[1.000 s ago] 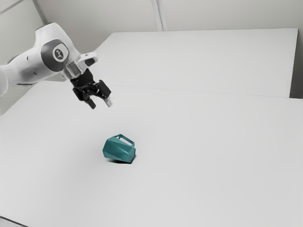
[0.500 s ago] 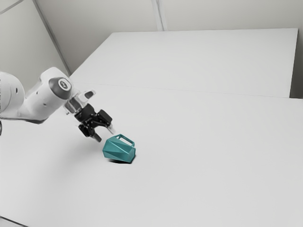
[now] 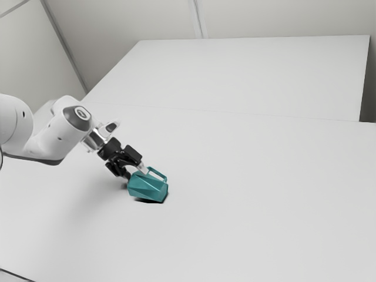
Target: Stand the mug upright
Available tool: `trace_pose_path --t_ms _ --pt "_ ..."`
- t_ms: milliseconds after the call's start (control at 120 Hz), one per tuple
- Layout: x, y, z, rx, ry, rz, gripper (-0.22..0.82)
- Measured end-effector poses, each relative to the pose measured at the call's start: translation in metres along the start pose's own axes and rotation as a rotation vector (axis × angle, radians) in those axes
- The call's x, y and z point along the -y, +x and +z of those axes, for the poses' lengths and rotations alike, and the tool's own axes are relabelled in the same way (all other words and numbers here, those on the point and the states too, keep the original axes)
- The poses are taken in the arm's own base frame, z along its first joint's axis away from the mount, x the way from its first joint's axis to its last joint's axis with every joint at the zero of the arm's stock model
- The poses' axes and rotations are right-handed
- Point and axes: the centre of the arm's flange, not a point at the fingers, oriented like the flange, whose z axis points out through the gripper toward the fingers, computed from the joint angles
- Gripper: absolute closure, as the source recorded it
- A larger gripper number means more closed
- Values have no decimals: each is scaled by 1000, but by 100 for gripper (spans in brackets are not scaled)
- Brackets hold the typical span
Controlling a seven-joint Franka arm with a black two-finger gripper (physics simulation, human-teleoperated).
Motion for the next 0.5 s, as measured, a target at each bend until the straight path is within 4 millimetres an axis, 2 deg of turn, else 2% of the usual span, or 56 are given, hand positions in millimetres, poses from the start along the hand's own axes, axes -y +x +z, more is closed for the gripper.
trace_pose_path --t_ms 167,275,500 --pt "-6 2 2 -9 -23 58 6" --pt "-12 6 7 -20 -49 83 16" --pt "-11 7 18 -70 -136 87 39"
